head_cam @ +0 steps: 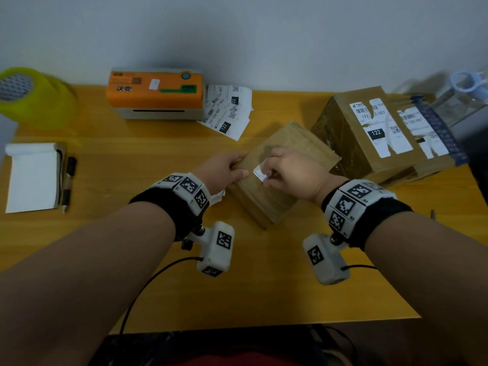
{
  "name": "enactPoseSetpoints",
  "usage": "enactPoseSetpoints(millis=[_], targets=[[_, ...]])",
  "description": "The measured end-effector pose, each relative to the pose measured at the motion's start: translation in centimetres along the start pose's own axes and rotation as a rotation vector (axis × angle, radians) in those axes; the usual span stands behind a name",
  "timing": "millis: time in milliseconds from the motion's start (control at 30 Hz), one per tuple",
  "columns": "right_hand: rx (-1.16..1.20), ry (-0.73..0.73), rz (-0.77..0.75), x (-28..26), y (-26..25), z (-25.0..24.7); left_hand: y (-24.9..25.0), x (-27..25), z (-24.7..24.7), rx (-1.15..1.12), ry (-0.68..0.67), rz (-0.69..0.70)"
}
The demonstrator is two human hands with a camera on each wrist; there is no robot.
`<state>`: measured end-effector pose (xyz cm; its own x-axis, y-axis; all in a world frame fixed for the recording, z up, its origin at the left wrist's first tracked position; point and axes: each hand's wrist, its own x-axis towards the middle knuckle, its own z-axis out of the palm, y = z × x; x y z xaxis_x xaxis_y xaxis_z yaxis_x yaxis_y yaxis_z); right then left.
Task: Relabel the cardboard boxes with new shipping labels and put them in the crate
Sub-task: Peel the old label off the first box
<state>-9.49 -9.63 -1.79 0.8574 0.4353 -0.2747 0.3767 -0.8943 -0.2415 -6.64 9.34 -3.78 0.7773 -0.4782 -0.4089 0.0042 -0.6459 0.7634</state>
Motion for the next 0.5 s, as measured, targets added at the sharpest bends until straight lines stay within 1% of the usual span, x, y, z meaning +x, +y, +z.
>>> enactPoseSetpoints(millis=[133,267,367,500], targets=[[-0.046,-0.012,0.008,-0.1,-0.7,-0.2,0.3,-0.4,0.0,0.029,-0.017,0.032],[-0.090,-0.045,0.040,0.0,-1.5,-0.3,0.7,-0.3,-0.1,0.056,-0.009,0.018],[-0.128,-0.074,0.034,0.0,-1.8,-0.5,0.8,0.0,-0.2,0.076,-0.037,-0.004],[-0.205,-0.074,0.031,0.0,-2.2,-0.4,0.6,0.3,-0.2,0.101,-0.031,-0.033]])
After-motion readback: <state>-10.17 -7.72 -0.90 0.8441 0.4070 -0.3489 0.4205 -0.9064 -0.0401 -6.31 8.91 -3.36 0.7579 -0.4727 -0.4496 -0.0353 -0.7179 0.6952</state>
